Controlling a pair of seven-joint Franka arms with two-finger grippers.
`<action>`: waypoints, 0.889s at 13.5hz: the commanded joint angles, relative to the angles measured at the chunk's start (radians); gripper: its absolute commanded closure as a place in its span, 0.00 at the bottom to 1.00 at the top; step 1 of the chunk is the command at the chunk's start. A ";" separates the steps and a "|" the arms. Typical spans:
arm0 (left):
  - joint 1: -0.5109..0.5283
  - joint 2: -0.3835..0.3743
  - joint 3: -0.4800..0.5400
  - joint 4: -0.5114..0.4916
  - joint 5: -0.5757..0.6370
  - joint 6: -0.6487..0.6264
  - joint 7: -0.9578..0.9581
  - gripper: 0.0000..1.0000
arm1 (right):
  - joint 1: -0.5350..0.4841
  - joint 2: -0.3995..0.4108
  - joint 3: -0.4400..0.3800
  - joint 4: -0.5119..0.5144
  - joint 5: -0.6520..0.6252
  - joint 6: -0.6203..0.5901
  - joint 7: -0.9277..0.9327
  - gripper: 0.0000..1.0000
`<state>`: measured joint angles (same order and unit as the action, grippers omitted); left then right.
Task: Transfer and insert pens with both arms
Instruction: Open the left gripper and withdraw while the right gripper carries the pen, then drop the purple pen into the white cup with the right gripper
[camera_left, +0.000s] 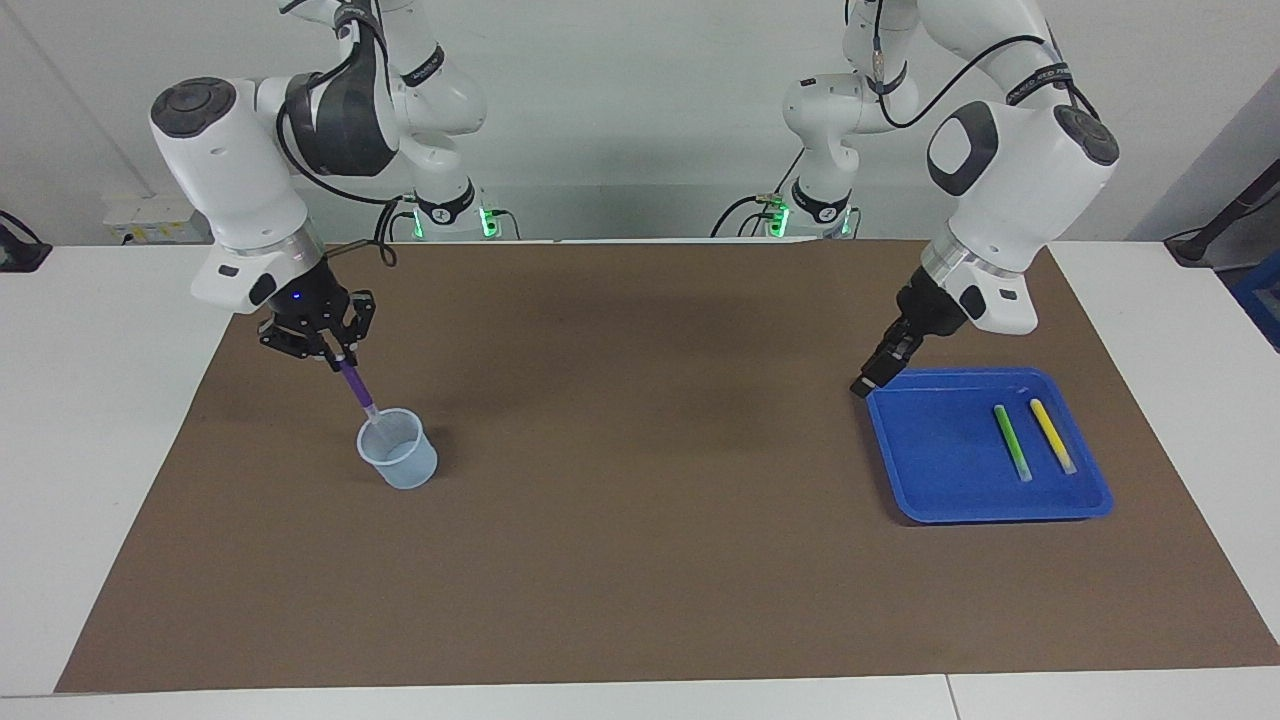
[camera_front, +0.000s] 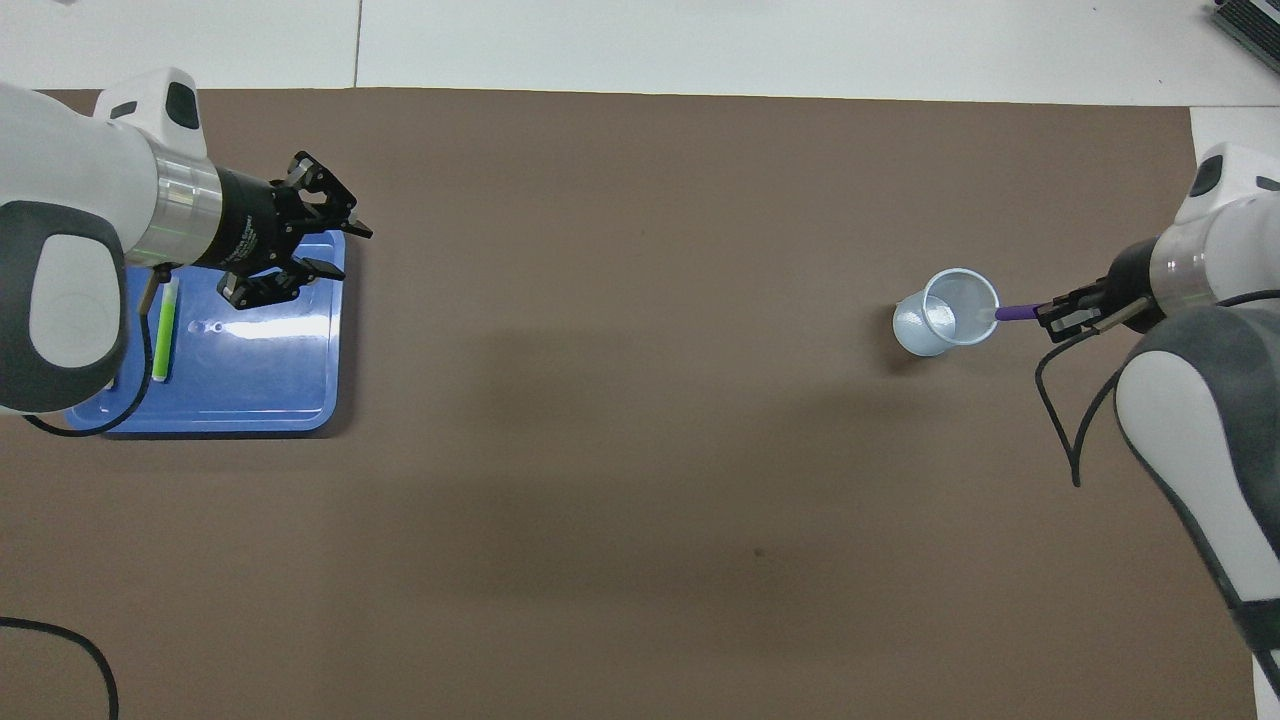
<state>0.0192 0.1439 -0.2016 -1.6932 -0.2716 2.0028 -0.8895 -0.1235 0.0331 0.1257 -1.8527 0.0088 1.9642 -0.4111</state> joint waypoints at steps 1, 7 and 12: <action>0.060 -0.026 -0.009 -0.036 0.073 -0.004 0.140 0.54 | -0.001 0.031 0.006 0.000 -0.023 0.031 -0.003 1.00; 0.171 0.003 -0.009 -0.103 0.270 0.103 0.648 0.56 | 0.001 0.079 0.006 -0.026 -0.023 0.102 0.044 0.85; 0.244 0.078 -0.009 -0.145 0.391 0.209 0.914 0.56 | -0.001 0.074 0.006 -0.008 -0.021 0.065 0.055 0.36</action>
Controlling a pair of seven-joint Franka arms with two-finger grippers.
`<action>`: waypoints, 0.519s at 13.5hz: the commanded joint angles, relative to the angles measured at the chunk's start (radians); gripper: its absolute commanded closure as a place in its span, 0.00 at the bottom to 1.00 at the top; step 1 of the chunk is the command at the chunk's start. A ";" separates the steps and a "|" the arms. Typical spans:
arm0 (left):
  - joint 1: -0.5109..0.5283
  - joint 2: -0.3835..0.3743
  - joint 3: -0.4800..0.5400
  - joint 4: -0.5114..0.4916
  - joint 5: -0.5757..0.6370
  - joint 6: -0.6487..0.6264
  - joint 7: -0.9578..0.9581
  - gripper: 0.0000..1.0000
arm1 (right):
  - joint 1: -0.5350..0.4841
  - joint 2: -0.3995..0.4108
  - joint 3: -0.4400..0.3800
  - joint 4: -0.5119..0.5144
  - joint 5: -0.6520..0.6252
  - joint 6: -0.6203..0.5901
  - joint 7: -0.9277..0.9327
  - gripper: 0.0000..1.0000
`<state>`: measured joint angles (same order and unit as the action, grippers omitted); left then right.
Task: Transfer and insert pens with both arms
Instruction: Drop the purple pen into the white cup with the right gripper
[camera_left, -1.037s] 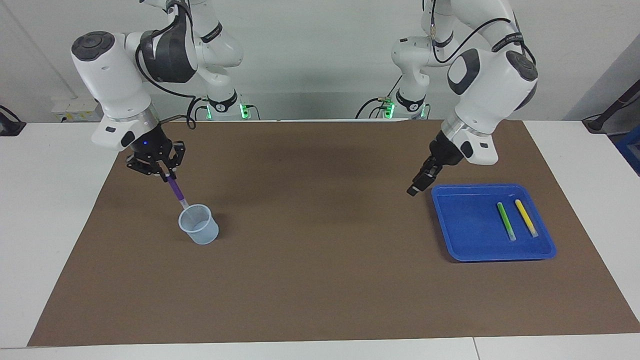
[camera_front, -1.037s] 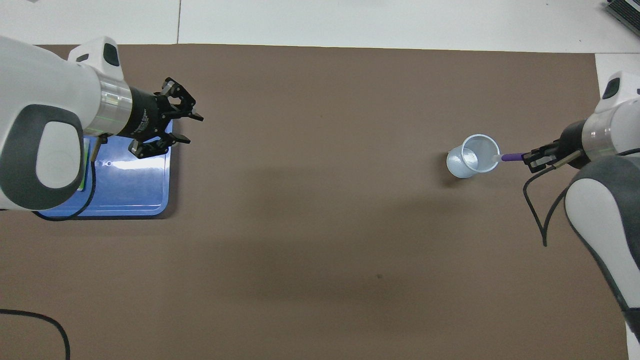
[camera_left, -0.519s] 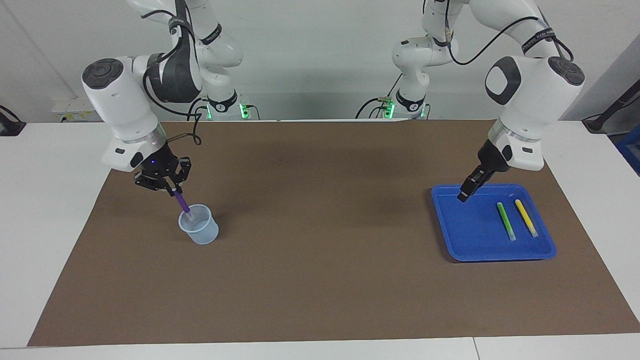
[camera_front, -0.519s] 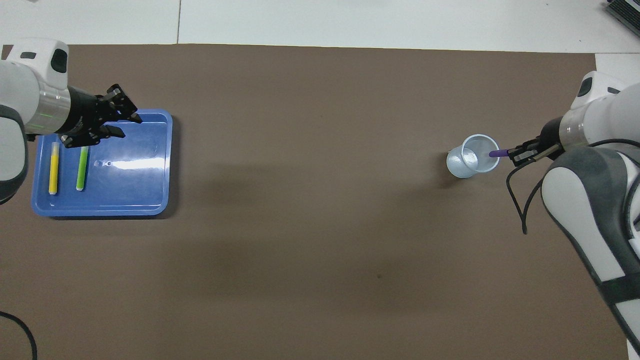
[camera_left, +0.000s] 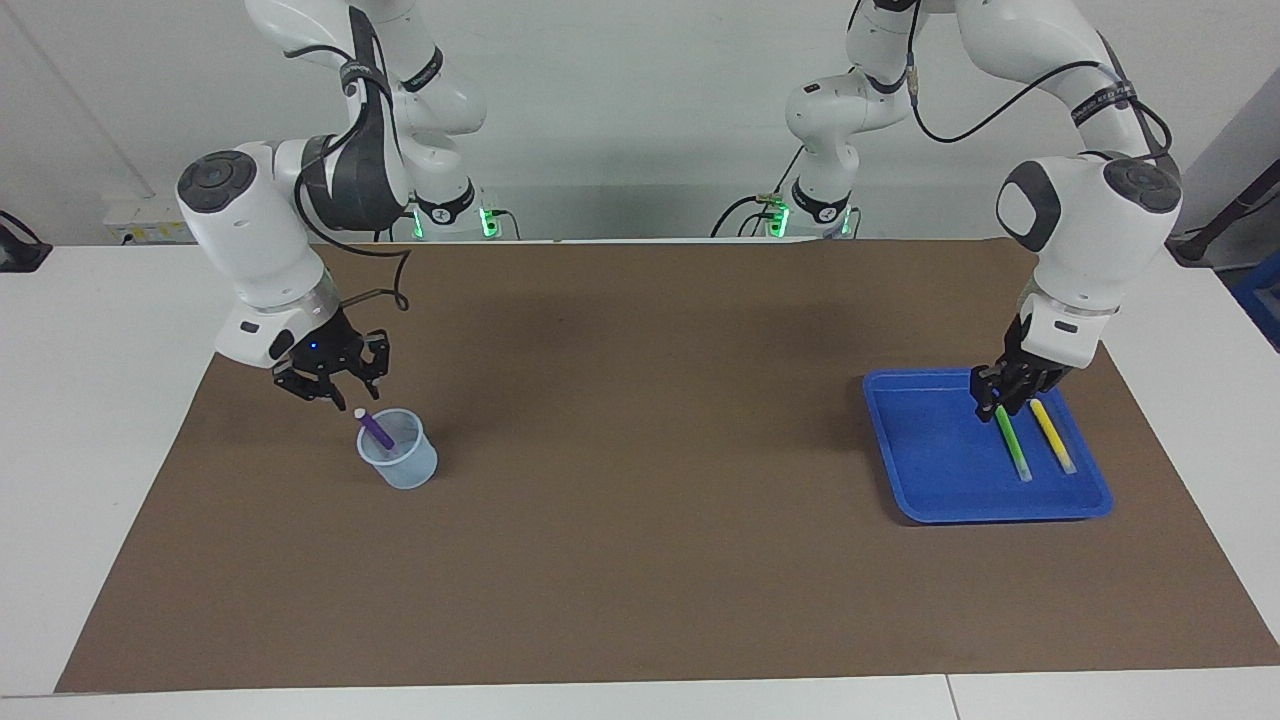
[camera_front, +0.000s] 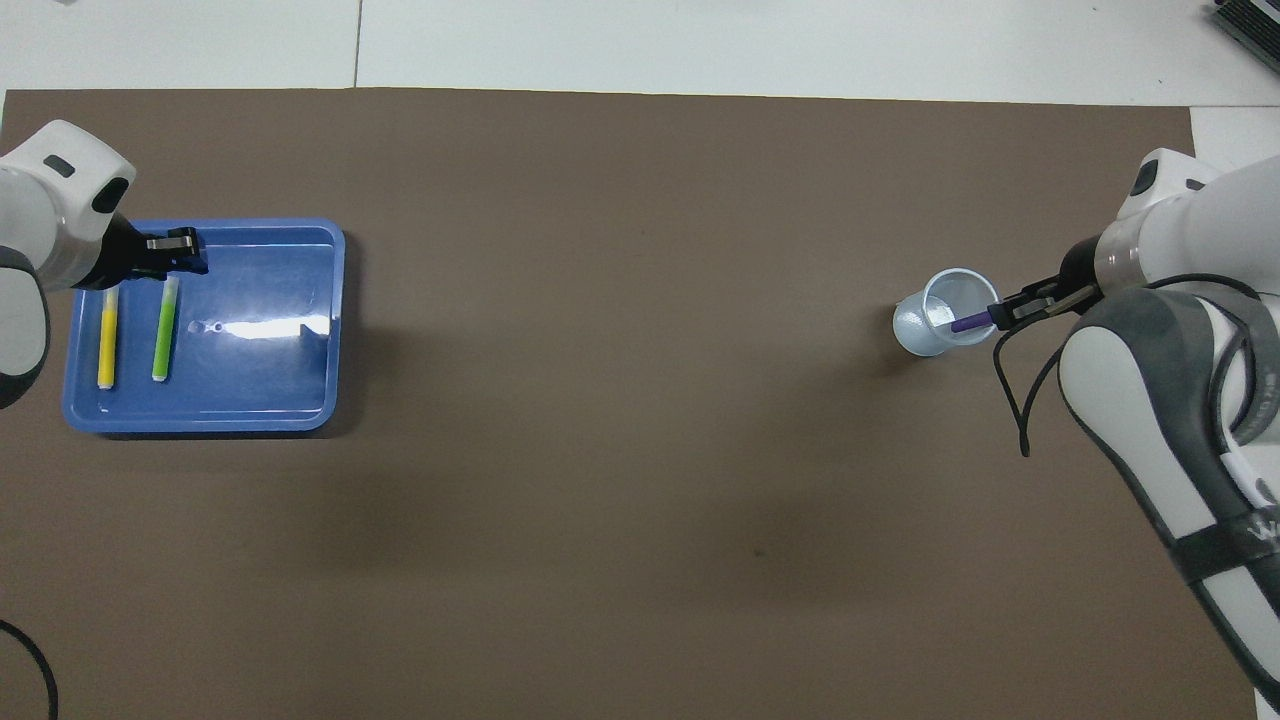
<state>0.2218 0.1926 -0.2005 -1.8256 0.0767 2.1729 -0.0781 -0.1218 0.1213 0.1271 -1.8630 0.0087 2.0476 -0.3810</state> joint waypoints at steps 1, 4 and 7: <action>0.063 0.050 -0.010 -0.012 0.047 0.063 0.119 0.56 | -0.004 -0.018 0.005 0.019 -0.021 -0.045 0.027 0.36; 0.114 0.109 -0.008 -0.011 0.052 0.123 0.196 0.56 | -0.004 -0.022 0.005 0.123 -0.016 -0.179 0.027 0.36; 0.143 0.181 -0.010 -0.011 0.052 0.198 0.259 0.57 | -0.021 -0.041 0.005 0.208 0.010 -0.335 0.054 0.33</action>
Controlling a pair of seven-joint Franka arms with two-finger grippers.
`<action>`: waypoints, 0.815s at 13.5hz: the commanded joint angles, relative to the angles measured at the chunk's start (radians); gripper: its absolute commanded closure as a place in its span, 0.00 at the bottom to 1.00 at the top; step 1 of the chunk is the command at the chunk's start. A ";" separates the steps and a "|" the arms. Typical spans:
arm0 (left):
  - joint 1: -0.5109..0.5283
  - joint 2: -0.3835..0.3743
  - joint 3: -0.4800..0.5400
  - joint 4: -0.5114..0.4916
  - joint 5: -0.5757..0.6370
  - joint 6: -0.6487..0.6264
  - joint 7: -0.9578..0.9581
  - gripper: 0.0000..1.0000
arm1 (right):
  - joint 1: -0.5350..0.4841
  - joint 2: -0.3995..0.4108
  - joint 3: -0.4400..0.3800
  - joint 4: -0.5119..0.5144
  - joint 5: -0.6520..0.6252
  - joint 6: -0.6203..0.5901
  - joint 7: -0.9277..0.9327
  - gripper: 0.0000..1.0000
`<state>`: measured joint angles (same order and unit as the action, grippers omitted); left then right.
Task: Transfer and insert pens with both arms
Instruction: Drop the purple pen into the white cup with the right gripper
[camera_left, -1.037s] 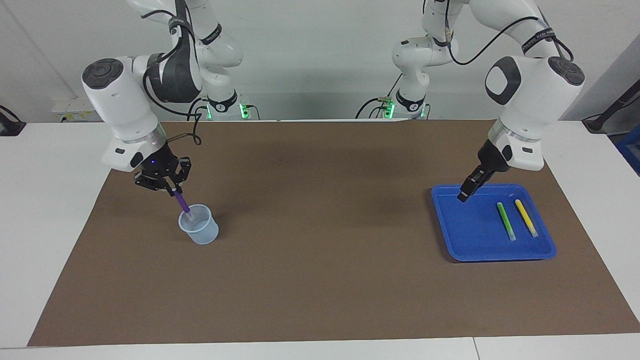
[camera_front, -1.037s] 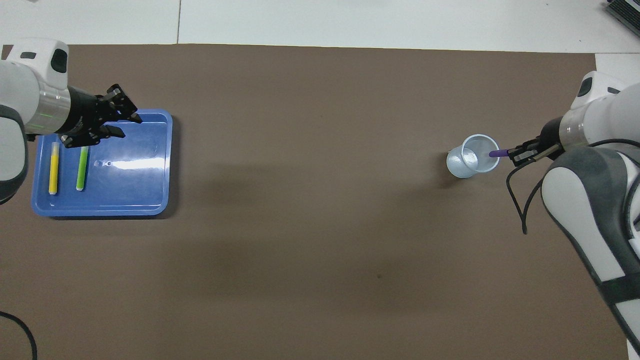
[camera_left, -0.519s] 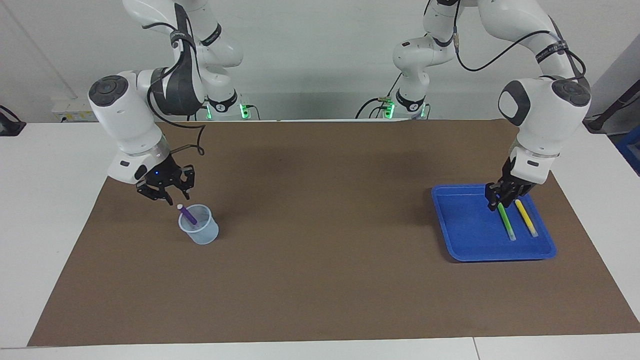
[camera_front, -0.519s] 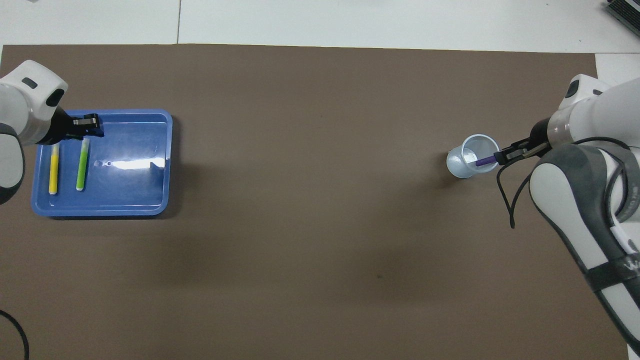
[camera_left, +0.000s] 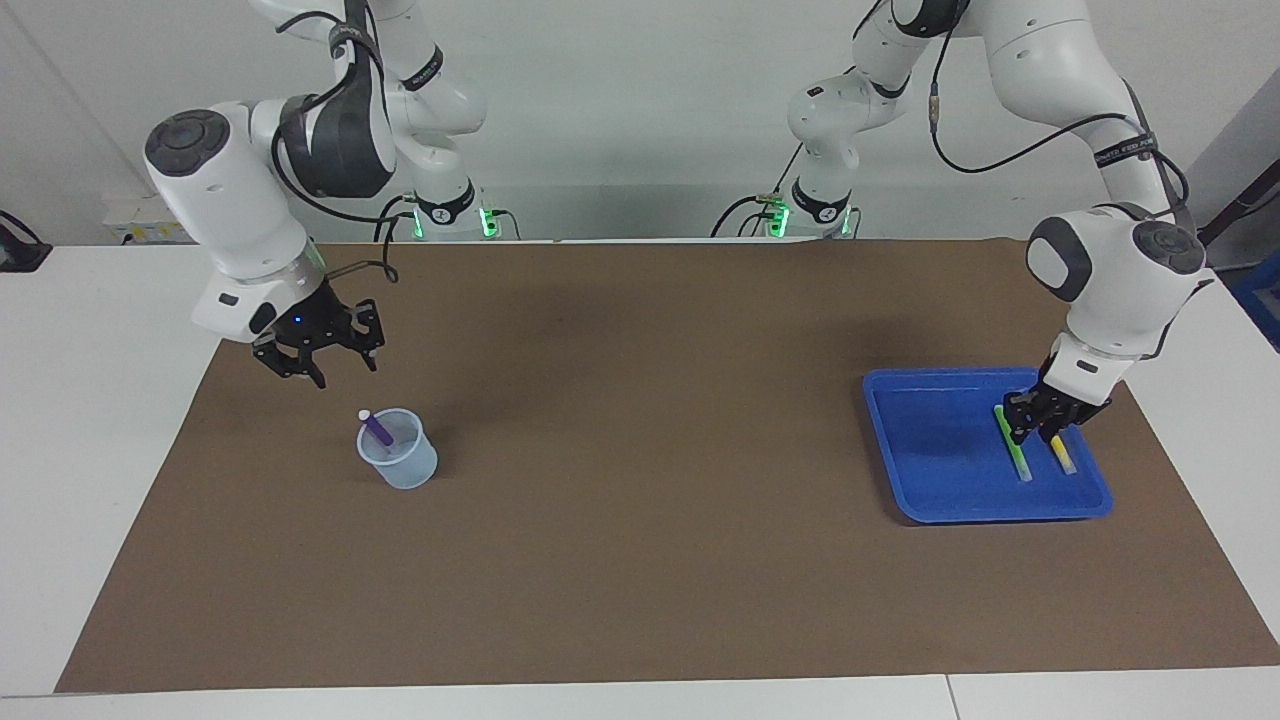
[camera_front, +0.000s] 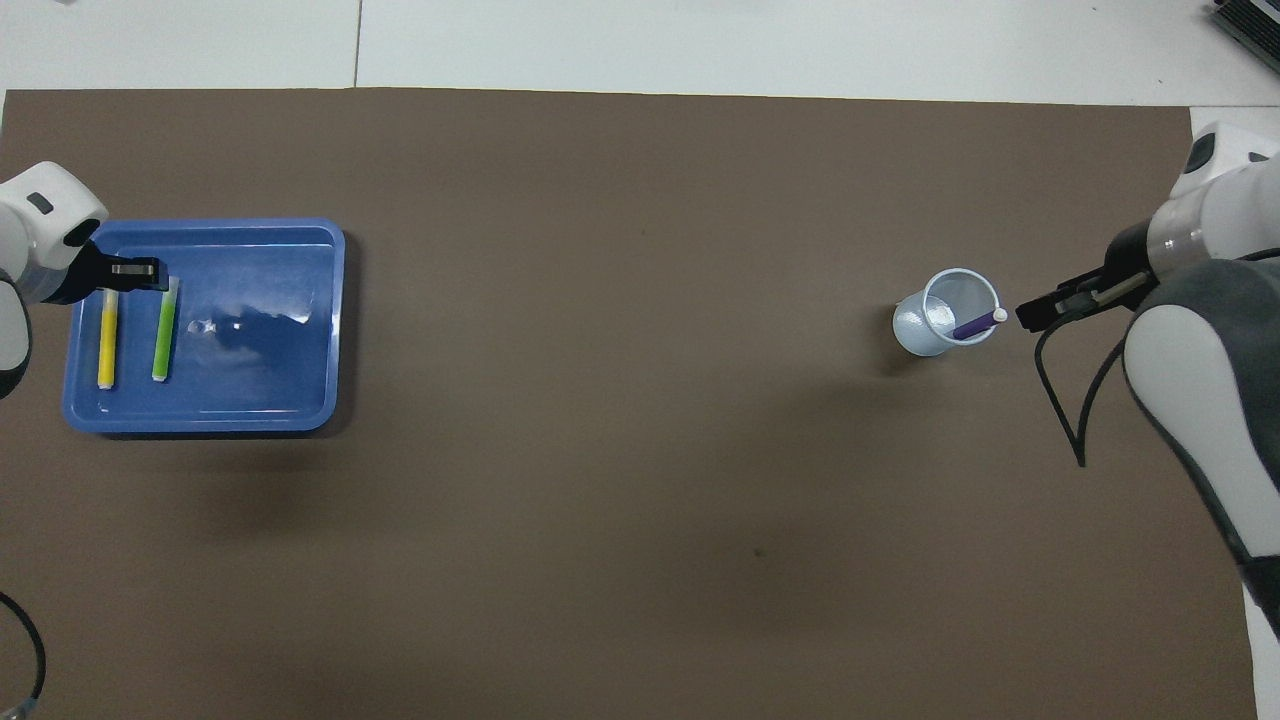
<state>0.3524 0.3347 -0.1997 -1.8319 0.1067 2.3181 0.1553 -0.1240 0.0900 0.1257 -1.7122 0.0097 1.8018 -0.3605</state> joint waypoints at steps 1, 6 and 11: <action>0.008 0.050 -0.010 -0.004 0.022 0.058 0.027 0.59 | -0.032 -0.024 0.006 0.060 0.045 -0.111 0.038 0.33; 0.031 0.063 -0.007 -0.035 0.069 0.058 0.073 0.60 | -0.098 -0.052 0.005 0.057 0.306 -0.173 0.069 0.33; 0.037 0.063 -0.004 -0.073 0.116 0.105 0.079 0.59 | -0.030 -0.076 0.015 0.003 0.348 -0.110 0.285 0.33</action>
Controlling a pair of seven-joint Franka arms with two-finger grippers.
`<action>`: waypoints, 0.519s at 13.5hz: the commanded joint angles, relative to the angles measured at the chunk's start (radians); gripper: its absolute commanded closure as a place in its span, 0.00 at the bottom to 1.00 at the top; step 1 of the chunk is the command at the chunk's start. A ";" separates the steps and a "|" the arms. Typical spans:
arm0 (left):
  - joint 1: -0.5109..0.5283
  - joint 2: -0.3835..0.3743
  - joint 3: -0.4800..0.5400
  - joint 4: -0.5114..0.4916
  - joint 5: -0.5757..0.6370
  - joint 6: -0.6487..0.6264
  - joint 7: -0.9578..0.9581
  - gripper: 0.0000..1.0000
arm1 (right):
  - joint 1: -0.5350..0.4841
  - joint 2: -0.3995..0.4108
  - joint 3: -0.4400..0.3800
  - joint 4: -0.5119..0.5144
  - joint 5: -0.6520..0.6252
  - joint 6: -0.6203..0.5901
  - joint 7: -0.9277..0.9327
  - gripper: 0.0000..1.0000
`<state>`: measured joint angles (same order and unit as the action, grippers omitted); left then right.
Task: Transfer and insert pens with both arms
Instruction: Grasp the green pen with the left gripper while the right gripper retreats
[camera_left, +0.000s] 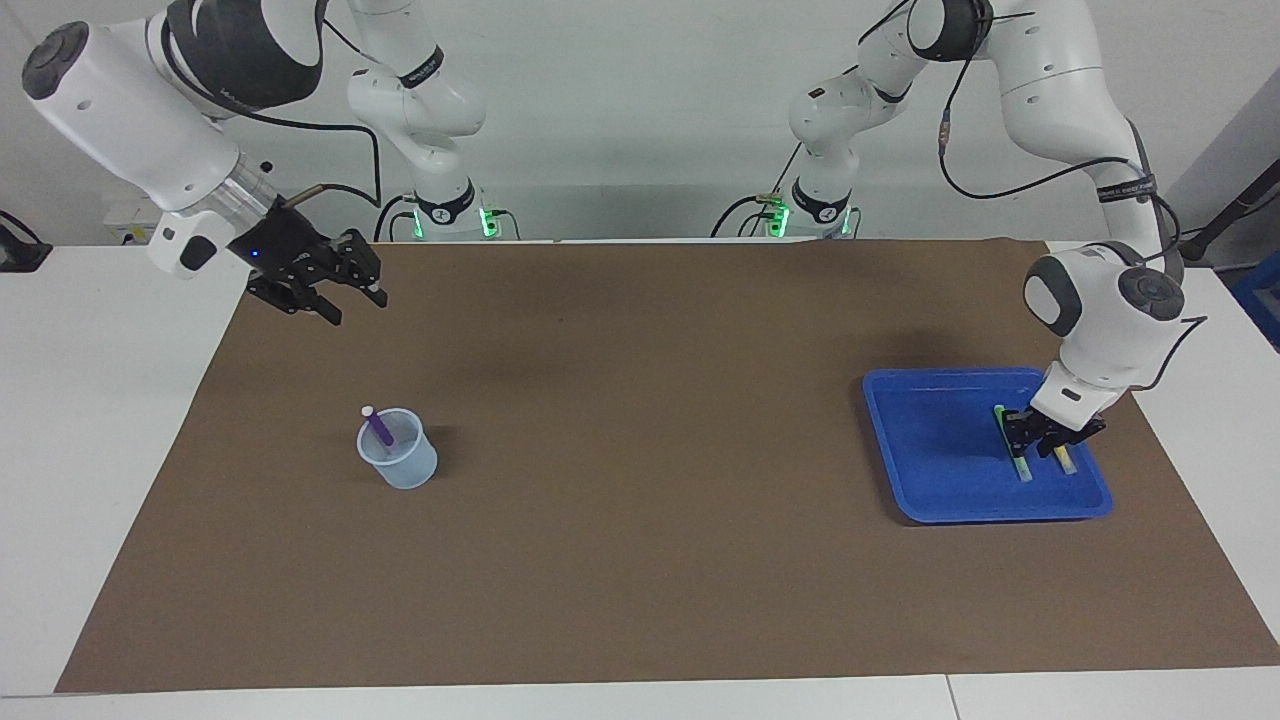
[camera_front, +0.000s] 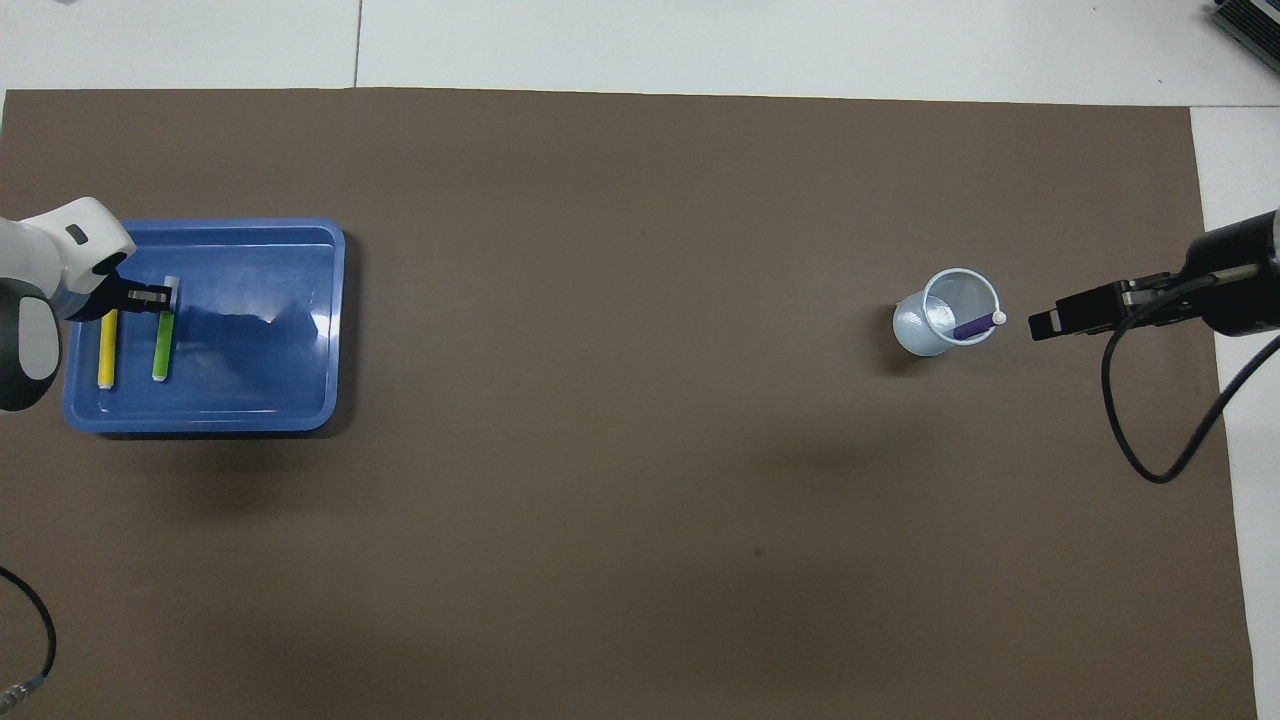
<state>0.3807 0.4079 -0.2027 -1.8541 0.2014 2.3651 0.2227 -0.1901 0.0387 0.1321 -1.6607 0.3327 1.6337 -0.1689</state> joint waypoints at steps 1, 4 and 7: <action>0.009 -0.012 -0.001 -0.075 0.021 0.081 0.011 0.59 | 0.070 -0.028 0.009 -0.069 0.037 0.102 0.147 0.33; 0.015 -0.017 -0.001 -0.109 0.021 0.102 0.009 0.59 | 0.100 -0.039 0.009 -0.112 0.104 0.138 0.204 0.33; 0.015 -0.017 -0.001 -0.105 0.021 0.089 0.009 0.98 | 0.098 -0.040 0.009 -0.114 0.106 0.133 0.203 0.33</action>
<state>0.3847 0.4051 -0.2029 -1.9211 0.2043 2.4422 0.2238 -0.0770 0.0334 0.1393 -1.7346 0.4112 1.7496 0.0302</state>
